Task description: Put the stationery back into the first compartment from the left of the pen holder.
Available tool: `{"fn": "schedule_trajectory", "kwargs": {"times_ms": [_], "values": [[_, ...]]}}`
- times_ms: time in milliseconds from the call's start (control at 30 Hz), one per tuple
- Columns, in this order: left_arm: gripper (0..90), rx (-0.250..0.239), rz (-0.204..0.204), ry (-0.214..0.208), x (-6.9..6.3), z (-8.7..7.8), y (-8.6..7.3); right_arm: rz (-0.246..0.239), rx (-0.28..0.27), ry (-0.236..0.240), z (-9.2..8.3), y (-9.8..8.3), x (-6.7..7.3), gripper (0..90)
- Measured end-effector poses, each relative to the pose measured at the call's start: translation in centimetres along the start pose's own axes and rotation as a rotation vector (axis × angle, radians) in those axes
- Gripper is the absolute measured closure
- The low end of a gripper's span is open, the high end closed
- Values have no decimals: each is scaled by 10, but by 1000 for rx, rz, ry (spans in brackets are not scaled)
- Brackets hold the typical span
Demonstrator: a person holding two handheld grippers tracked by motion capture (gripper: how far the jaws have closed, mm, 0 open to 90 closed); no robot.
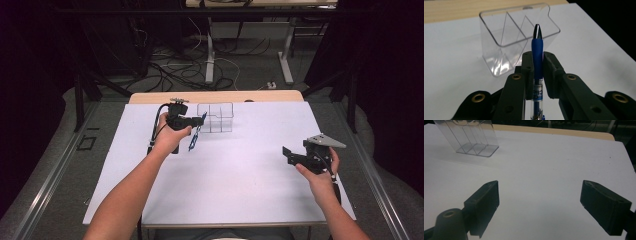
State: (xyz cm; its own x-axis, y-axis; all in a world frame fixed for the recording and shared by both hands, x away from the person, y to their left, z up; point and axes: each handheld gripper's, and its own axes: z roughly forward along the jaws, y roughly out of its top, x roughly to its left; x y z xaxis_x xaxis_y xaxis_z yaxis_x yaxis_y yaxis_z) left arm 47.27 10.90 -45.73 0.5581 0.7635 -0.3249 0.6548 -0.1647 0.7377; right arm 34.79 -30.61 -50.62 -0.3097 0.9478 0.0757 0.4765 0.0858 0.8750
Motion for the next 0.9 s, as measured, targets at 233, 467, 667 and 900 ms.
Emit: {"fn": "schedule_trajectory", "kwargs": {"times_ms": [233,467,667,900], "values": [[799,-88,6,27,-4,-6,23,20,-16,-1,-2,1,1,153],[799,-152,17,69,-7,-4,42,25,-30,11,-5,2,4,153],[799,-198,23,102,-6,0,49,35,-25,19,-5,0,1,152],[799,-244,43,120,-6,3,56,34,-24,8,-4,3,6,111]]}}
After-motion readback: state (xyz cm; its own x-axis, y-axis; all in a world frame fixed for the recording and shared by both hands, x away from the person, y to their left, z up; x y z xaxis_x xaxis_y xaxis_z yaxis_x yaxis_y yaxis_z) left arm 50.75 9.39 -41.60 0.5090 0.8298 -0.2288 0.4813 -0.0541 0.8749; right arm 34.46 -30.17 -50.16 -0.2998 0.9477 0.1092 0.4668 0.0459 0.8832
